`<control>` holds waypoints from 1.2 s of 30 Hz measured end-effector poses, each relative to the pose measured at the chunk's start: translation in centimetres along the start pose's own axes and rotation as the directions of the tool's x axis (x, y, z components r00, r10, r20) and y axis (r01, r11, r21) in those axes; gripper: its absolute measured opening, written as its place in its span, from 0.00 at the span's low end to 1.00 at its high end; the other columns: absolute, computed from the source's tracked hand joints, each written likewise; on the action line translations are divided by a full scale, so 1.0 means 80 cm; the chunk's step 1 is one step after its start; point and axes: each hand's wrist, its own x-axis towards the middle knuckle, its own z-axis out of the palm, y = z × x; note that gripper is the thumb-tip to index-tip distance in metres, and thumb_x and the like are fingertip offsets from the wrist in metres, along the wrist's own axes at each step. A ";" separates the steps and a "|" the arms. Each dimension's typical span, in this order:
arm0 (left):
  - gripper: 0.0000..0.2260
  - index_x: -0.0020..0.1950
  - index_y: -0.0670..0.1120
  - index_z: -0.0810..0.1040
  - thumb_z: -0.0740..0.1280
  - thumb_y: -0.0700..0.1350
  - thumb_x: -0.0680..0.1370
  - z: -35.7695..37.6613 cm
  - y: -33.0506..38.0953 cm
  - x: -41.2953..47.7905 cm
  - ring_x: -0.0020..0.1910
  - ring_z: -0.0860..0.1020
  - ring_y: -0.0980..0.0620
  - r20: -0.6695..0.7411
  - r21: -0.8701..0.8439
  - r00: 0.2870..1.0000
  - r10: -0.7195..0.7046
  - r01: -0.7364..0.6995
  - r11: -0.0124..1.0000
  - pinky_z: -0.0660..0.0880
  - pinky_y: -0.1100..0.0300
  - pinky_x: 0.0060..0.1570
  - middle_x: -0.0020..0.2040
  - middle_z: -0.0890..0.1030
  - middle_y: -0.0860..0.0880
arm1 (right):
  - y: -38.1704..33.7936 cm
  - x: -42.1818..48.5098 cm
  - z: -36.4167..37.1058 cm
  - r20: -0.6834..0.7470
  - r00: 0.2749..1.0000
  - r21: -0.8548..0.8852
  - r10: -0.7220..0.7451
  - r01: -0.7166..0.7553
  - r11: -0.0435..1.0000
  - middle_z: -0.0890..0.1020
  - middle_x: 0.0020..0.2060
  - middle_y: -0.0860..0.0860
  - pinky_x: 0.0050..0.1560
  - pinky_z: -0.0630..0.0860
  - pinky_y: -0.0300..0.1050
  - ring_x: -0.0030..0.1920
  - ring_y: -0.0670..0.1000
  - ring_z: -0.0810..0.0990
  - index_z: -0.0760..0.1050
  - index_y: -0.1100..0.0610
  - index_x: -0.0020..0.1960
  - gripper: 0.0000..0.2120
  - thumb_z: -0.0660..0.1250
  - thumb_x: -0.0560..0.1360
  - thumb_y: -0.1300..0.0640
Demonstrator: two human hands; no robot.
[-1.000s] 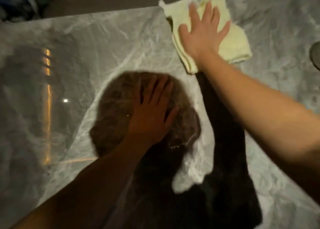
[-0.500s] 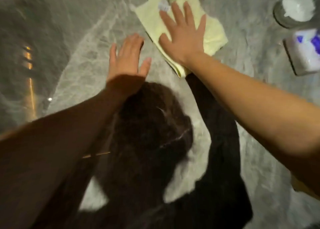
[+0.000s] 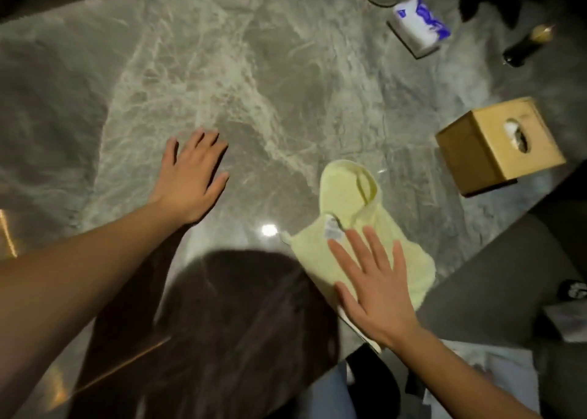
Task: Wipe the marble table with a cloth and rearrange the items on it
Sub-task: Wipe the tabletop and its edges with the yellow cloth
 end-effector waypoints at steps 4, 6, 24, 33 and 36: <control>0.30 0.75 0.49 0.58 0.47 0.60 0.76 -0.009 -0.060 -0.024 0.77 0.51 0.46 -0.018 0.060 0.993 -0.113 0.114 0.992 0.46 0.39 0.71 0.78 0.55 0.48 | -0.010 0.048 -0.012 0.014 0.997 0.032 0.078 -0.078 0.996 0.55 0.77 0.49 0.70 0.48 0.64 0.77 0.53 0.47 0.52 0.40 0.76 0.28 0.47 0.77 0.37; 0.29 0.75 0.49 0.58 0.50 0.60 0.76 -0.015 -0.092 -0.029 0.77 0.51 0.45 -0.052 0.040 0.975 -0.215 0.217 0.975 0.44 0.37 0.71 0.78 0.55 0.47 | -0.013 0.095 -0.017 -0.021 0.997 0.009 0.081 -0.081 0.997 0.52 0.78 0.49 0.70 0.47 0.64 0.77 0.53 0.46 0.51 0.41 0.77 0.29 0.46 0.77 0.36; 0.29 0.76 0.56 0.54 0.53 0.62 0.76 -0.010 -0.144 -0.041 0.77 0.50 0.48 -0.063 -0.067 0.904 -0.423 0.419 0.906 0.47 0.37 0.71 0.78 0.55 0.52 | -0.247 0.648 -0.115 -0.171 0.980 -0.018 -0.097 0.096 0.995 0.48 0.78 0.54 0.71 0.42 0.68 0.77 0.59 0.44 0.49 0.46 0.78 0.32 0.47 0.76 0.40; 0.28 0.74 0.54 0.60 0.53 0.62 0.76 -0.008 -0.145 -0.043 0.77 0.52 0.47 -0.086 -0.097 0.908 -0.410 0.402 0.910 0.46 0.37 0.71 0.78 0.57 0.50 | -0.252 0.642 -0.116 -0.150 0.958 -0.063 -0.243 0.236 0.970 0.50 0.78 0.51 0.72 0.44 0.67 0.78 0.57 0.46 0.54 0.44 0.77 0.31 0.48 0.74 0.38; 0.29 0.74 0.54 0.59 0.54 0.61 0.75 -0.002 -0.149 -0.044 0.77 0.53 0.46 -0.100 -0.069 0.914 -0.393 0.388 0.919 0.48 0.37 0.70 0.78 0.57 0.50 | -0.237 0.578 -0.106 -0.101 0.949 -0.068 -0.300 0.294 0.953 0.50 0.78 0.50 0.72 0.47 0.66 0.78 0.56 0.48 0.55 0.44 0.77 0.32 0.50 0.73 0.38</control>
